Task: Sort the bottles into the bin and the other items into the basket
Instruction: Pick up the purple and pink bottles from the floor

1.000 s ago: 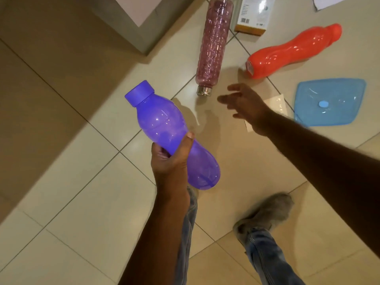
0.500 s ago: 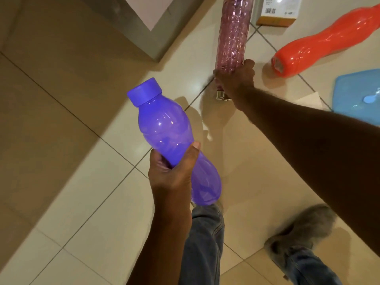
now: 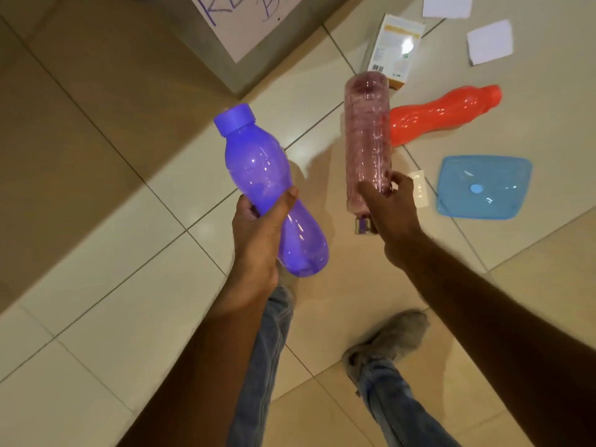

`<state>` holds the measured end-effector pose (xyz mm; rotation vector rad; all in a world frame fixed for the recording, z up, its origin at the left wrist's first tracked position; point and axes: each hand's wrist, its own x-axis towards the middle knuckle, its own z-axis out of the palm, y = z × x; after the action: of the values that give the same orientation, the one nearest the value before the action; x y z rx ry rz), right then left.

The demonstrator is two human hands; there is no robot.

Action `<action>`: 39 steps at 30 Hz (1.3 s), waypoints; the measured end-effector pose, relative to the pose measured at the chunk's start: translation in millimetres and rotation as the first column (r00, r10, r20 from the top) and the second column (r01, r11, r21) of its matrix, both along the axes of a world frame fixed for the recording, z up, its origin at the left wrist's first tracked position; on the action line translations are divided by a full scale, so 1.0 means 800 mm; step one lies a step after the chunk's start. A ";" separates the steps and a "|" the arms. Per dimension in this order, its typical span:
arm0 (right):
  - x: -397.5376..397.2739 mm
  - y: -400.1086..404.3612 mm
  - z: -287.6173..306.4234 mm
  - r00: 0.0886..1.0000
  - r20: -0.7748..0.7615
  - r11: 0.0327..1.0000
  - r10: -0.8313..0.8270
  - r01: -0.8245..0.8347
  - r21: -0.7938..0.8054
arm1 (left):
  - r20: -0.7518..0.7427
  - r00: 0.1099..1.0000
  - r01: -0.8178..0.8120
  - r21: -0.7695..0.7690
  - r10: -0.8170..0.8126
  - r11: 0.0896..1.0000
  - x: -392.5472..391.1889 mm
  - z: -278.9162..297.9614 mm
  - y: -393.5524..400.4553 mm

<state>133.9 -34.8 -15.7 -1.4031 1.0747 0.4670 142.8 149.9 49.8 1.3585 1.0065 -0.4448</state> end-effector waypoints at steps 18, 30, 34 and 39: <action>0.067 -0.039 0.391 0.933 0.313 0.976 0.180 -0.210 0.065 | 0.312 0.936 -0.127 -0.124 0.160 0.984 0.083 0.298 -0.041; 0.327 0.010 0.423 0.789 0.308 0.845 0.531 -0.469 -0.256 | 0.216 0.975 -0.055 -0.012 0.056 0.998 0.320 0.335 0.040; 0.379 0.028 0.400 0.790 0.276 0.830 0.547 -0.466 -0.308 | 0.121 0.992 0.029 -0.037 -0.024 0.999 0.370 0.327 0.061; 0.423 0.057 0.367 0.756 0.294 0.787 0.586 -0.443 -0.430 | 0.034 0.999 0.040 -0.042 -0.038 0.998 0.410 0.298 0.082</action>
<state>472.2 11.1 277.8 -2.0208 0.3990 0.3623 470.7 215.4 288.3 1.3454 0.9394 -0.4689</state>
